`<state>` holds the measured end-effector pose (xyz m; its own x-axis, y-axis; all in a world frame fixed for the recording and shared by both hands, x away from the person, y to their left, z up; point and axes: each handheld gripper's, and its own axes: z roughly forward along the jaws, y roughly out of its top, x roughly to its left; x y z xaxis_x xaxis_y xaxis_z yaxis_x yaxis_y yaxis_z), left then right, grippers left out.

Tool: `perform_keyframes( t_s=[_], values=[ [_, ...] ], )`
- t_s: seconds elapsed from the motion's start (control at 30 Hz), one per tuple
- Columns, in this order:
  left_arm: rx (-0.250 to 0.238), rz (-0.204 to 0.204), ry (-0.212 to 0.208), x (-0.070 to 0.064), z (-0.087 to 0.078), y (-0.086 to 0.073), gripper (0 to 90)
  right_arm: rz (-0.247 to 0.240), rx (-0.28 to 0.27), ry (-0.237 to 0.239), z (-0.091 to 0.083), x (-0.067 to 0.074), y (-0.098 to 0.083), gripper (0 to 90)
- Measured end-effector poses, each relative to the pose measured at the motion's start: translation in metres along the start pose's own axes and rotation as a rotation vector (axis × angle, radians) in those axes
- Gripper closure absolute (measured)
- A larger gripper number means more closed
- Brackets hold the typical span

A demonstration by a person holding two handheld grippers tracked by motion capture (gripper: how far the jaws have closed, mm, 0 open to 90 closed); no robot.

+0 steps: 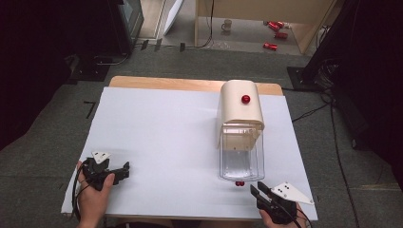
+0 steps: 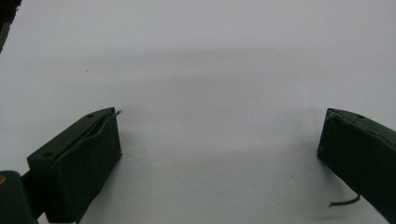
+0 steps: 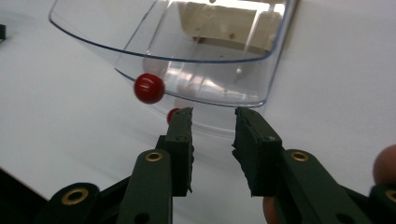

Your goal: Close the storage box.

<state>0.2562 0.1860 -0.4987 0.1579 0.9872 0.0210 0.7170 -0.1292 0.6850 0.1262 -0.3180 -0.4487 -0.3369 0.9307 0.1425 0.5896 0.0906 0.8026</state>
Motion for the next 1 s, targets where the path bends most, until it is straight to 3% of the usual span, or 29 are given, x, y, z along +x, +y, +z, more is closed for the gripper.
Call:
perform_keyframes(
  t_s=[0.43,0.63,0.8,1.0],
  values=[
    [0.0,0.0,0.0,0.0,0.0,0.0,0.0,-0.016,-0.02,0.069,0.006,0.021,0.004,72.8],
    [0.0,0.0,0.0,0.0,0.0,0.0,0.0,-0.019,-0.008,0.062,0.011,0.026,0.003,73.8],
    [0.0,0.0,0.0,0.0,0.0,0.0,0.0,0.018,-0.009,0.047,0.015,0.028,0.003,74.5],
    [0.0,0.0,0.0,0.0,0.0,0.0,0.0,0.022,-0.012,0.036,0.016,0.03,0.004,74.6]
  ],
)
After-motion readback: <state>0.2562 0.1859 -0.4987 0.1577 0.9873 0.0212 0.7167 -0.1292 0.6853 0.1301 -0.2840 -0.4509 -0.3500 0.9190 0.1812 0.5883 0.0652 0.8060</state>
